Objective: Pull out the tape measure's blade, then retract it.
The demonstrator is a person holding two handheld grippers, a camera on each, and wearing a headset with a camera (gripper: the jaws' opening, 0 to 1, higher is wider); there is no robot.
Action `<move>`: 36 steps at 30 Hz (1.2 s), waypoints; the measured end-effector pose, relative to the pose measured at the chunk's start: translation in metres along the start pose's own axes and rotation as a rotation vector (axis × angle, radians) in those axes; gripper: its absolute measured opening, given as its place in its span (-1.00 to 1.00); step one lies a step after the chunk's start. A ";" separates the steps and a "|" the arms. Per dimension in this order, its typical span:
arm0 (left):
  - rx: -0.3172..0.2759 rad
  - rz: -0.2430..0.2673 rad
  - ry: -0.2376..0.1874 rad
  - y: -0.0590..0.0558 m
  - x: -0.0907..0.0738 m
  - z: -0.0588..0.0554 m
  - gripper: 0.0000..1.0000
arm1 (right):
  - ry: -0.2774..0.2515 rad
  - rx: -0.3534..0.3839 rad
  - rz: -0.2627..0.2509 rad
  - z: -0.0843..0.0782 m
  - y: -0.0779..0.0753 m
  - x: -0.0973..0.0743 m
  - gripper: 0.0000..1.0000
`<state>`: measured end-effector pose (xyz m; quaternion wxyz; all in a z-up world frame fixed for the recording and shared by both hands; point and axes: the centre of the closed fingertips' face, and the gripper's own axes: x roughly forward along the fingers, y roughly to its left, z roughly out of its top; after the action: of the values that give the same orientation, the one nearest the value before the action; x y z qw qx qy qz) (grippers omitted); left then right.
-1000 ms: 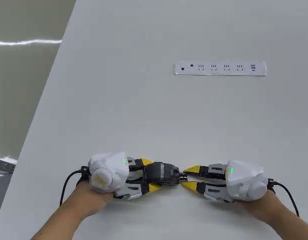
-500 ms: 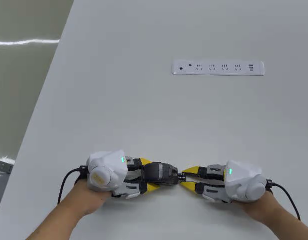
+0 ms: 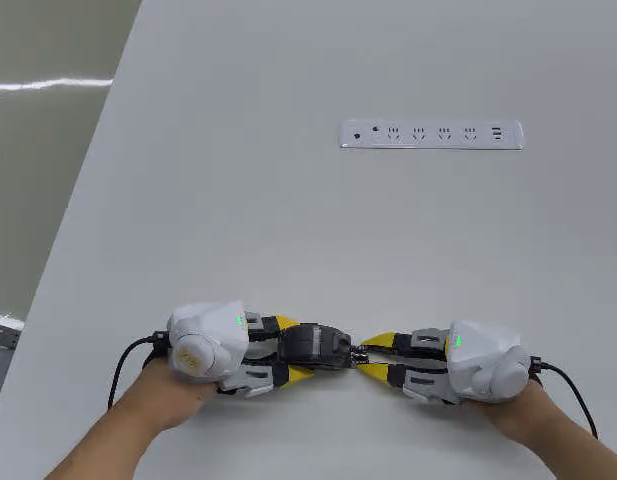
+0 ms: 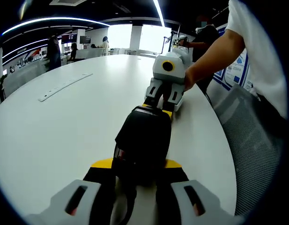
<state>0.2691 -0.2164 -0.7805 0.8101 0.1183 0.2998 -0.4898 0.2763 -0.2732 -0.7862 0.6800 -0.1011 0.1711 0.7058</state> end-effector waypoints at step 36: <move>-0.006 -0.005 0.002 -0.001 0.000 -0.002 -0.42 | -0.005 0.026 -0.023 -0.013 -0.002 -0.035 -0.78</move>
<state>0.2675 -0.2160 -0.7816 0.8088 0.1159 0.3024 -0.4909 0.2795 -0.3102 -0.7854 0.6896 -0.0924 0.1775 0.6960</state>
